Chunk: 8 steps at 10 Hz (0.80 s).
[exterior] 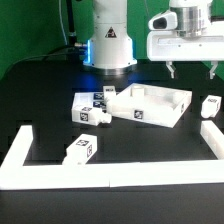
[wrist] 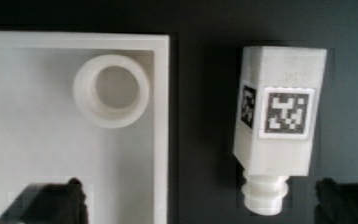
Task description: Assemble one leg
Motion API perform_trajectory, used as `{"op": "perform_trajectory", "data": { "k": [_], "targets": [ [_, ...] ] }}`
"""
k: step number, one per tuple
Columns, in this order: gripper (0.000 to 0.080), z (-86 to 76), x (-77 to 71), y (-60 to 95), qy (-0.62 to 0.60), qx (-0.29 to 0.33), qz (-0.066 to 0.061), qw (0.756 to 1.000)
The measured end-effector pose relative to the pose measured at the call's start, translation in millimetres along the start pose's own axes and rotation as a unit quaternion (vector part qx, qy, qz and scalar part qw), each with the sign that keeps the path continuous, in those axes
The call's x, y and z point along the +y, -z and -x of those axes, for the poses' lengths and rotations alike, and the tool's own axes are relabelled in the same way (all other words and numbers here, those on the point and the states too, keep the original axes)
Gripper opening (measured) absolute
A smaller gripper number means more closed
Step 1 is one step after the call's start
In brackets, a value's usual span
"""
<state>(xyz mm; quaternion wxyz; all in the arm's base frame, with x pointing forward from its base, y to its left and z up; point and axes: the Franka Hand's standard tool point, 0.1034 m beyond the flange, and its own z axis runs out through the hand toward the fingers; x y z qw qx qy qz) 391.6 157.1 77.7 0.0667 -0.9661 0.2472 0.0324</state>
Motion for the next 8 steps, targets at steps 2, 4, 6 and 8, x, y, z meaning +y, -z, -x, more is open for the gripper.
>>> {"op": "perform_trajectory", "data": {
  "k": [2, 4, 6, 8],
  "targets": [
    [0.0649, 2.8, 24.1, -1.6, 0.061, -0.006, 0.009, 0.998],
    [0.0649, 3.9, 63.7, 10.0, 0.12, -0.006, 0.013, 0.993],
    [0.0649, -17.7, 99.7, 20.7, 0.161, 0.004, 0.005, 0.987],
    [0.0649, -16.7, 91.6, 19.5, 0.147, 0.004, 0.005, 0.989]
  ]
}}
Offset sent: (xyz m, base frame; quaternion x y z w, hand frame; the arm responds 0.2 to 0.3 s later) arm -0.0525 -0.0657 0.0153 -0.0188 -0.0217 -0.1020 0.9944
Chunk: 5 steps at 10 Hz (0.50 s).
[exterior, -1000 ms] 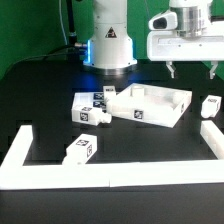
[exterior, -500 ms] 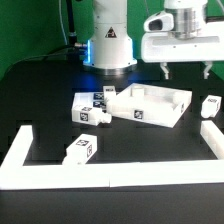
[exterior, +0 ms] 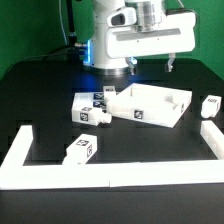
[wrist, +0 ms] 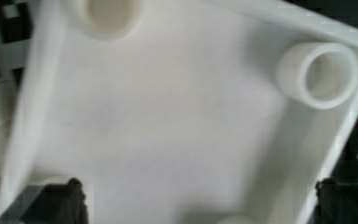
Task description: Assemble one leg
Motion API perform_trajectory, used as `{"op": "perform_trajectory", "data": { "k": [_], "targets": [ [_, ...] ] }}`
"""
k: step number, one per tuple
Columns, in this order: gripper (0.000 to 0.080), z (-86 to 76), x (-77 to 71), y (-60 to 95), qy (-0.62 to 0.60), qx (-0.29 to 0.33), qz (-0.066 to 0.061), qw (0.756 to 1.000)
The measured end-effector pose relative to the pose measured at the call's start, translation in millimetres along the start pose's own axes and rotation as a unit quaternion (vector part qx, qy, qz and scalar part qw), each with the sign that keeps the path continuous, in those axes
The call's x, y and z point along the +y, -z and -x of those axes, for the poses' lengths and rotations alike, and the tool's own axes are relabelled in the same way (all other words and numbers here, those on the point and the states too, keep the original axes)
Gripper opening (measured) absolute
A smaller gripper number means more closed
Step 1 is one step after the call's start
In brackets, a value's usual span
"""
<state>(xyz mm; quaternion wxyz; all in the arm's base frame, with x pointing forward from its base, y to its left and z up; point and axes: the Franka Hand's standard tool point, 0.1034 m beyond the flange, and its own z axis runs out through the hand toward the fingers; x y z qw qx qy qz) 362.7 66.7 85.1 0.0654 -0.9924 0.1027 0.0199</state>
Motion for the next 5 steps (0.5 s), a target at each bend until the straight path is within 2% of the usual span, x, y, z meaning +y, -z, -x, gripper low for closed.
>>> {"op": "perform_trajectory", "data": {
  "k": [2, 3, 4, 5],
  "targets": [
    [0.0649, -1.8, 0.0, 0.8, -0.001, 0.001, -0.001, 1.0],
    [0.0649, -0.5, 5.4, -0.2, 0.017, -0.002, 0.001, 1.0],
    [0.0649, 5.0, 26.8, -2.9, 0.028, -0.015, 0.01, 0.999],
    [0.0649, 8.9, 50.4, -2.5, 0.052, -0.029, 0.029, 0.998]
  ]
}}
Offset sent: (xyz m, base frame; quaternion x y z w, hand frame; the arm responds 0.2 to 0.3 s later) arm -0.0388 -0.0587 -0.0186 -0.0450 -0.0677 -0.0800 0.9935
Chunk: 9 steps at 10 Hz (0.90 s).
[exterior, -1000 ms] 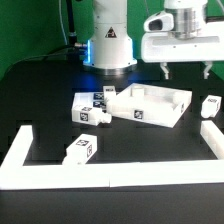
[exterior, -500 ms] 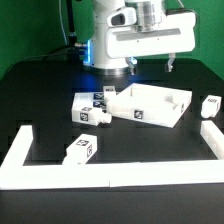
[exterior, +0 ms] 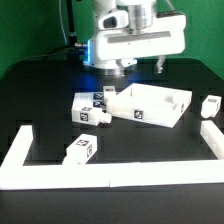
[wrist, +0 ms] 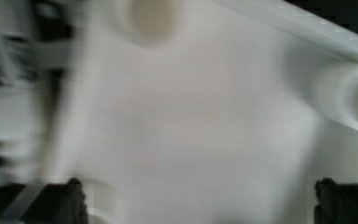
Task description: Assemble one leg
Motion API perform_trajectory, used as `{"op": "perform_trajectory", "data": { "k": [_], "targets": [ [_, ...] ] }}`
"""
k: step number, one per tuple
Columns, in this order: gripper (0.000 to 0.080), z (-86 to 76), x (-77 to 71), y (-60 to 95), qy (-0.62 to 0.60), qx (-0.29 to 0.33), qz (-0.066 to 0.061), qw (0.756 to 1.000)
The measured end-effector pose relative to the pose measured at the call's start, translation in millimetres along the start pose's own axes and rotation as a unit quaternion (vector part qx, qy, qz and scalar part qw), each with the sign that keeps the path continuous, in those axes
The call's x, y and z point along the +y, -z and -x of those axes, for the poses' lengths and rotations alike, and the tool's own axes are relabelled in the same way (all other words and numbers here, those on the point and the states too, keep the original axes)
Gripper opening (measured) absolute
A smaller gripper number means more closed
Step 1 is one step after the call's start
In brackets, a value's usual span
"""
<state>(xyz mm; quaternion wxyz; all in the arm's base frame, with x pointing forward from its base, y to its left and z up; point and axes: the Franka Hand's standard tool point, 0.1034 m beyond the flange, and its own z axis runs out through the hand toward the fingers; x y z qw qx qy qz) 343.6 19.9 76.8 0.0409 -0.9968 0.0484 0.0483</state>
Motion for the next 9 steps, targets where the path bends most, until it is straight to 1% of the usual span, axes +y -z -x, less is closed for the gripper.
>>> {"op": "perform_trajectory", "data": {
  "k": [1, 2, 3, 4, 6, 7, 9],
  "targets": [
    [0.0649, -1.5, 24.1, -0.3, 0.035, 0.01, 0.008, 0.999],
    [0.0649, -3.3, 41.6, -2.9, 0.045, 0.023, 0.011, 0.999],
    [0.0649, -4.7, 44.4, -2.7, 0.027, 0.031, -0.007, 0.999],
    [0.0649, -11.4, 41.6, -3.8, 0.026, 0.032, -0.008, 0.999],
    [0.0649, -17.6, 42.0, -8.5, 0.027, 0.029, -0.007, 0.999],
    [0.0649, -18.6, 42.3, -8.4, 0.027, 0.029, -0.007, 0.999],
    [0.0649, -7.1, 50.3, -17.1, 0.077, 0.025, 0.011, 0.997]
  ]
}}
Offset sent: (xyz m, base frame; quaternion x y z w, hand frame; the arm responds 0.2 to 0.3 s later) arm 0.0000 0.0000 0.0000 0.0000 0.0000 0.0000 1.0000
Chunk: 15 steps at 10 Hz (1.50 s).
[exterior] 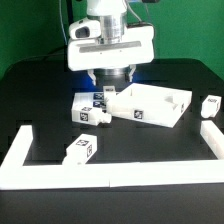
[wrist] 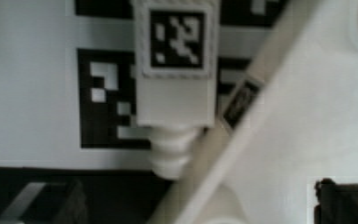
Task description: Assemble one leg
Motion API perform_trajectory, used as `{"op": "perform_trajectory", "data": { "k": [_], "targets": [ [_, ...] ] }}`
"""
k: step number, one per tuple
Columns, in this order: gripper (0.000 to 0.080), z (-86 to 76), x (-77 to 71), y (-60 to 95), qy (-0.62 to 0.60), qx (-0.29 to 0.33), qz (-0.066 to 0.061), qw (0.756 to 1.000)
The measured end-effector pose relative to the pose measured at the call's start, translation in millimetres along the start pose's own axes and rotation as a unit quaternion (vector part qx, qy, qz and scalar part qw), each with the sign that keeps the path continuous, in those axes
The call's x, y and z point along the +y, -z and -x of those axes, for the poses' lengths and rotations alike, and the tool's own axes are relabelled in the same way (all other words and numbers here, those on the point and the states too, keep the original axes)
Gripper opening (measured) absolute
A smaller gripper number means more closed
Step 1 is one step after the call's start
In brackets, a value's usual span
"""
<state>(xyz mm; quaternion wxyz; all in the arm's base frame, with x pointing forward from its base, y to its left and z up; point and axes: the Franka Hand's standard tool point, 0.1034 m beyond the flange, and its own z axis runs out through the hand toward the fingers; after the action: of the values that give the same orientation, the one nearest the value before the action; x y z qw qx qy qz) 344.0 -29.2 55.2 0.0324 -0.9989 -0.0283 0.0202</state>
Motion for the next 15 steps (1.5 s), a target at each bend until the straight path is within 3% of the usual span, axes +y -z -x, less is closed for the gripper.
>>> {"op": "perform_trajectory", "data": {
  "k": [5, 8, 10, 15],
  "targets": [
    [0.0649, 4.0, 11.4, -7.0, 0.029, 0.016, 0.015, 0.999],
    [0.0649, 0.4, 12.7, -5.3, 0.025, 0.022, 0.017, 0.999],
    [0.0649, -15.1, 15.2, 1.4, 0.012, 0.035, 0.015, 0.999],
    [0.0649, -19.4, 20.5, -2.1, 0.009, 0.032, 0.014, 0.999]
  ]
}}
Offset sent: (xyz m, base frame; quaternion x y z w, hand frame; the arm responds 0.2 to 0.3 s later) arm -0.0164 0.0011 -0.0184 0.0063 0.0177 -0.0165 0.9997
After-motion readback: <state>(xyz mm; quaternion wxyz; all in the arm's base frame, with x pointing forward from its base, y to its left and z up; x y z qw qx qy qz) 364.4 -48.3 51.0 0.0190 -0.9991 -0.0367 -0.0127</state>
